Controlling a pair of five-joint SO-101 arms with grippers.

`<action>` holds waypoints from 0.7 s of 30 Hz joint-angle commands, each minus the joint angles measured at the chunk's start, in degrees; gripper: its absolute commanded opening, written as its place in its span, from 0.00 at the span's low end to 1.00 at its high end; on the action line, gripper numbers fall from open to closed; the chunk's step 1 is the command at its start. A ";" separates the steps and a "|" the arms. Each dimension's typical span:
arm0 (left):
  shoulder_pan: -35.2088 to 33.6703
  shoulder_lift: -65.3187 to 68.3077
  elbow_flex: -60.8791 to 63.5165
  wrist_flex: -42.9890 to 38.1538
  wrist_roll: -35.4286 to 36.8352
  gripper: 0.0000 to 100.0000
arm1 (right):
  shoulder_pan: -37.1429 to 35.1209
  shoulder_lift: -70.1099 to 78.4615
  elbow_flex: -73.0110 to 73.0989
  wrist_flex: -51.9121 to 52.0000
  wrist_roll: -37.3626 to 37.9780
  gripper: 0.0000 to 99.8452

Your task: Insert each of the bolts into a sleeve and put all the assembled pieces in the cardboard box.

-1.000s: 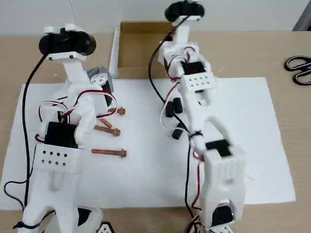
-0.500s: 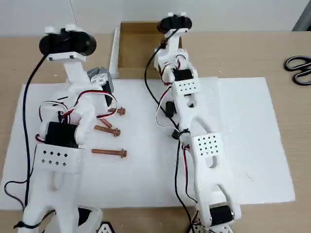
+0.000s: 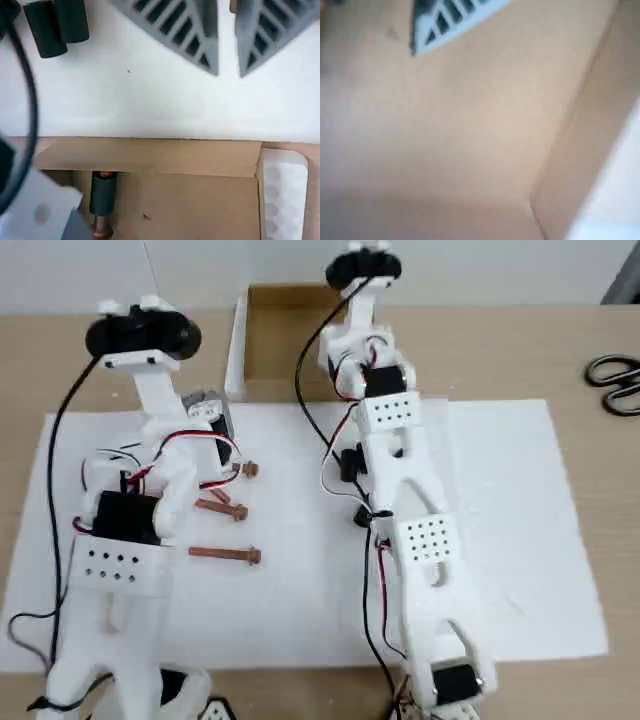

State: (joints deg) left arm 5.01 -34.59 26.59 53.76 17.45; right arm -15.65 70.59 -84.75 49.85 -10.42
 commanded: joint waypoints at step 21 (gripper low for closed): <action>0.44 -16.26 9.19 4.75 0.26 0.01 | 0.13 -11.38 -11.60 49.01 -20.48 0.17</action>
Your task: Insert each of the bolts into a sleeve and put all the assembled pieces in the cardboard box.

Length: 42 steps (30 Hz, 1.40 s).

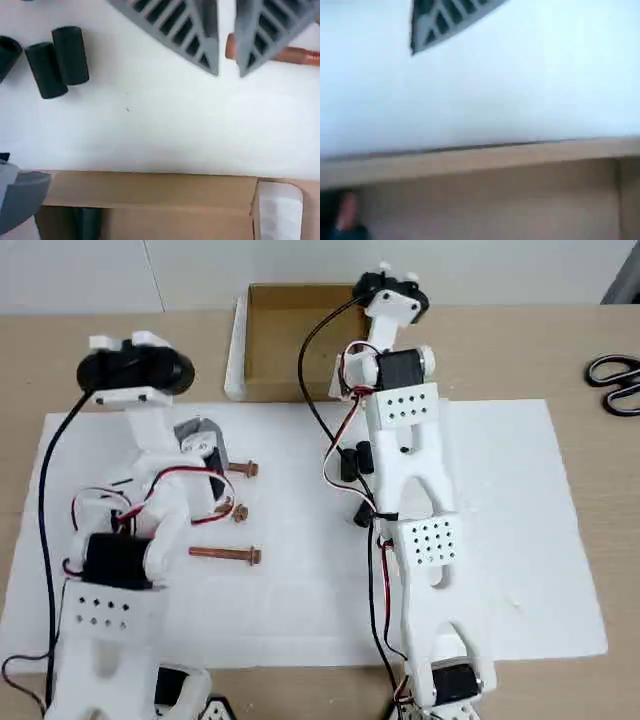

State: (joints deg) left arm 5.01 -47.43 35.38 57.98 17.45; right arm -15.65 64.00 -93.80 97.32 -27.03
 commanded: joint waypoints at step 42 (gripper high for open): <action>0.44 -12.22 8.92 6.86 0.00 0.01 | 6.02 -30.73 57.14 -5.85 -10.29 0.18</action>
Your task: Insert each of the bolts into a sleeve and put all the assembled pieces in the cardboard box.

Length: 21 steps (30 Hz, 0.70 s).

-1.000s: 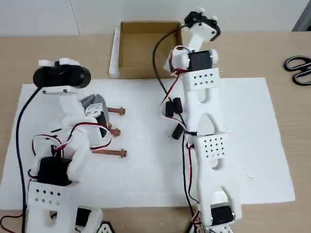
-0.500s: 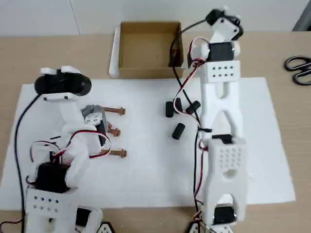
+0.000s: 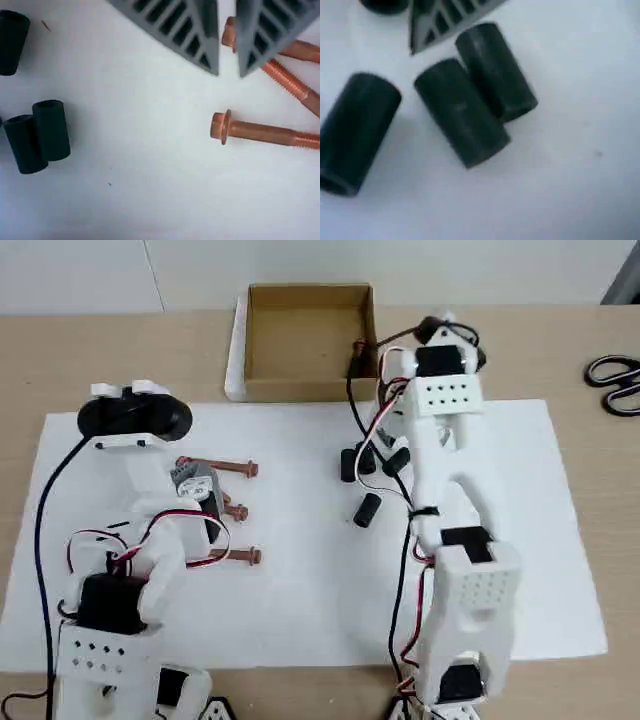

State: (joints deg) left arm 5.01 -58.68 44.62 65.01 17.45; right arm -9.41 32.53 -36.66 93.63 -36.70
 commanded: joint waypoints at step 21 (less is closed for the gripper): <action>0.44 -0.97 -0.13 0.00 0.18 0.01 | -0.22 7.60 -0.09 -7.60 -1.85 0.17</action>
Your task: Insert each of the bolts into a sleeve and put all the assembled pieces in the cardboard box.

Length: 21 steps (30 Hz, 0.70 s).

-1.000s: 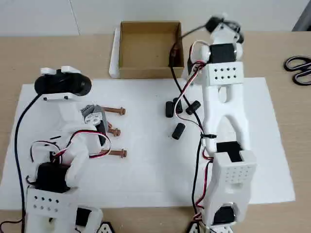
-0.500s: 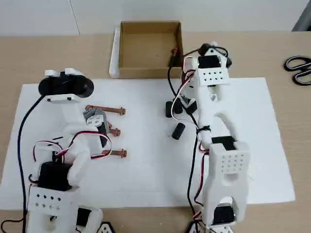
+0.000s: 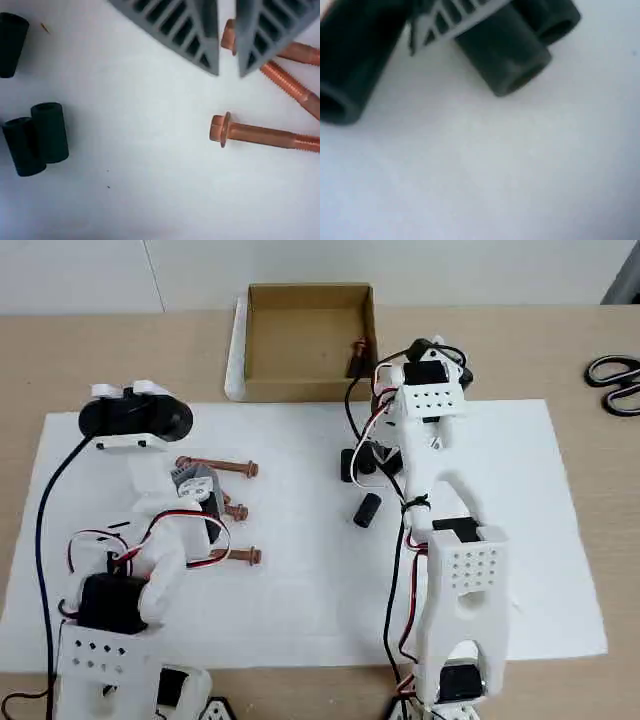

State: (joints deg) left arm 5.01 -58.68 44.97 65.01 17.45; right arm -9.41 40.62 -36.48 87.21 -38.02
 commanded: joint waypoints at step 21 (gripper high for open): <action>0.44 -1.23 -0.75 0.00 0.18 0.01 | -0.22 4.18 -0.26 -1.10 -0.53 0.15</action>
State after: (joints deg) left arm 5.01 -58.68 44.97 65.01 17.45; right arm -9.32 44.75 -36.57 84.57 -38.02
